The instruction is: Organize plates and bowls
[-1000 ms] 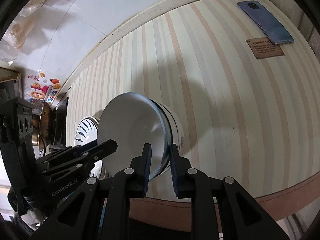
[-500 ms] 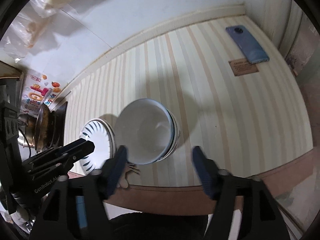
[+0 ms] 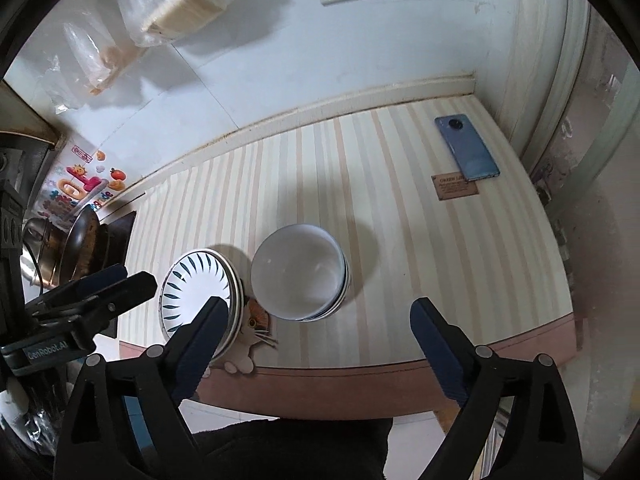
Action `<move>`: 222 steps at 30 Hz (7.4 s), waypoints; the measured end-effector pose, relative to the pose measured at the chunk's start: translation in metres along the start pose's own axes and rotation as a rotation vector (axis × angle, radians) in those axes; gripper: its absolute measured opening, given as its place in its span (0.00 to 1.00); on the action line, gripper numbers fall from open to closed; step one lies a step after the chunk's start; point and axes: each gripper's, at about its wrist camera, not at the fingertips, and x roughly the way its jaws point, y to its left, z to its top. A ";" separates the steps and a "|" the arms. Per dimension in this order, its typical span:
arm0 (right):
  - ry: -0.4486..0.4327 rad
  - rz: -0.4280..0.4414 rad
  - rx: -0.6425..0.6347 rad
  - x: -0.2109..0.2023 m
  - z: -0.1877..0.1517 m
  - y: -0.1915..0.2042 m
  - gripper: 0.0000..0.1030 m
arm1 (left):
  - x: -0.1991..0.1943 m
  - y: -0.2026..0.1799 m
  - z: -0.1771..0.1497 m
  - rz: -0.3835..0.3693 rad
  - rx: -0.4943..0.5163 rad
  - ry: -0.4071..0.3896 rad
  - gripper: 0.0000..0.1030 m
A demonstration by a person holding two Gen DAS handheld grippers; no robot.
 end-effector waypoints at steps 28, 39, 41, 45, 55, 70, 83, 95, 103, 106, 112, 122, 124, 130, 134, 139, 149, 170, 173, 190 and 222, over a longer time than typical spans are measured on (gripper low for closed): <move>0.306 0.309 0.213 0.177 0.012 -0.069 0.95 | 0.187 0.036 0.035 -0.097 -0.187 0.285 0.90; 0.404 0.420 0.283 0.258 0.007 -0.085 0.95 | 0.238 0.030 0.031 -0.160 -0.207 0.414 0.78; 0.419 0.441 0.297 0.269 0.007 -0.085 0.95 | 0.242 0.031 0.030 -0.185 -0.219 0.424 0.78; 0.426 0.471 0.322 0.283 0.007 -0.086 0.93 | 0.248 0.029 0.025 -0.215 -0.222 0.449 0.65; 0.419 0.472 0.262 0.293 0.010 -0.070 0.63 | 0.243 0.033 0.021 -0.187 -0.236 0.398 0.53; 0.425 0.443 0.252 0.290 0.007 -0.071 0.59 | 0.233 0.033 0.015 -0.118 -0.250 0.377 0.50; 0.438 0.459 0.206 0.264 0.018 -0.039 0.59 | 0.197 0.054 0.020 -0.122 -0.323 0.365 0.50; 0.483 0.524 0.052 0.257 0.034 0.052 0.59 | 0.136 0.125 0.012 -0.072 -0.452 0.256 0.50; 0.554 0.570 -0.039 0.282 0.023 0.119 0.59 | 0.114 0.182 -0.013 -0.009 -0.564 0.225 0.50; 0.574 0.571 -0.074 0.294 0.017 0.142 0.59 | 0.111 0.194 -0.022 0.006 -0.595 0.218 0.50; 0.604 0.566 -0.112 0.315 0.007 0.175 0.59 | 0.108 0.230 -0.039 0.019 -0.655 0.208 0.50; 0.606 0.518 -0.150 0.333 -0.002 0.197 0.59 | 0.118 0.239 -0.049 0.009 -0.679 0.207 0.50; 0.604 0.513 -0.158 0.333 -0.002 0.196 0.59 | 0.117 0.239 -0.051 0.007 -0.679 0.206 0.50; 0.609 0.483 -0.171 0.333 -0.004 0.199 0.58 | 0.123 0.238 -0.044 0.004 -0.668 0.211 0.50; 0.614 0.467 -0.172 0.334 -0.006 0.200 0.58 | 0.122 0.234 -0.042 0.018 -0.649 0.208 0.50; 0.583 0.432 -0.202 0.326 -0.005 0.206 0.58 | 0.116 0.230 -0.042 0.061 -0.624 0.191 0.50; 0.436 0.356 -0.235 0.270 0.002 0.197 0.61 | 0.072 0.207 -0.051 0.218 -0.478 0.123 0.50; -0.108 0.062 -0.151 0.036 -0.084 0.224 0.96 | -0.100 0.165 -0.112 0.276 -0.145 -0.199 0.97; -0.152 0.050 -0.153 -0.003 -0.106 0.231 0.96 | -0.134 0.153 -0.130 0.279 -0.124 -0.248 0.97; -0.350 0.013 -0.226 -0.158 -0.227 0.237 0.97 | -0.233 0.105 -0.235 0.331 -0.151 -0.364 0.97; -0.418 -0.024 -0.275 -0.194 -0.270 0.232 0.98 | -0.273 0.080 -0.281 0.378 -0.148 -0.486 0.97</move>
